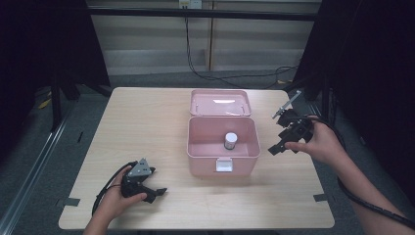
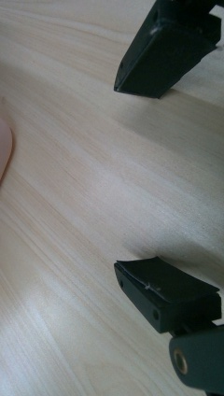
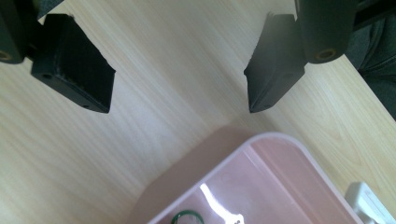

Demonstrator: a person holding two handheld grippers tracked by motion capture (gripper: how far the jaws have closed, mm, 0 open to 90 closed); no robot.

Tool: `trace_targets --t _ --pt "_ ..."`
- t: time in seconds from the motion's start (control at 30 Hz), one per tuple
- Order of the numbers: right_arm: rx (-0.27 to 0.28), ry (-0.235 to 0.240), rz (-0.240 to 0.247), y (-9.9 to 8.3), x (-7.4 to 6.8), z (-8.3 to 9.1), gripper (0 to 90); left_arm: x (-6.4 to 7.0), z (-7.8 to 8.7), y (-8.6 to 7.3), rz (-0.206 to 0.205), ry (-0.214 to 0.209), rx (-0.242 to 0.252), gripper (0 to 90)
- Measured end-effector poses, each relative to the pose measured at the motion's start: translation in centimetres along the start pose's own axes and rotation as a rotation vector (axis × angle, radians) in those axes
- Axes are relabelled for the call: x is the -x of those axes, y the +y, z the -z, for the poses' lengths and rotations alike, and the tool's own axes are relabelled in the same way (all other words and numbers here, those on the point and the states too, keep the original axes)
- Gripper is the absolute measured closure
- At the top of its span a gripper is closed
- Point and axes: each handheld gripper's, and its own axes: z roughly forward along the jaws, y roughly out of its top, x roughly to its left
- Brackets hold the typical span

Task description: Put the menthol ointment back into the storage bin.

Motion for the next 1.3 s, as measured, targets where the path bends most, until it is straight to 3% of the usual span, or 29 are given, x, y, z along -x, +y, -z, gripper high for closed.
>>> trace_targets --t 1.3 --pt "0.007 0.064 0.012 -6.2 -0.7 -7.7 21.5 0.0 0.0 0.0 -0.001 0.000 0.000 11.6"
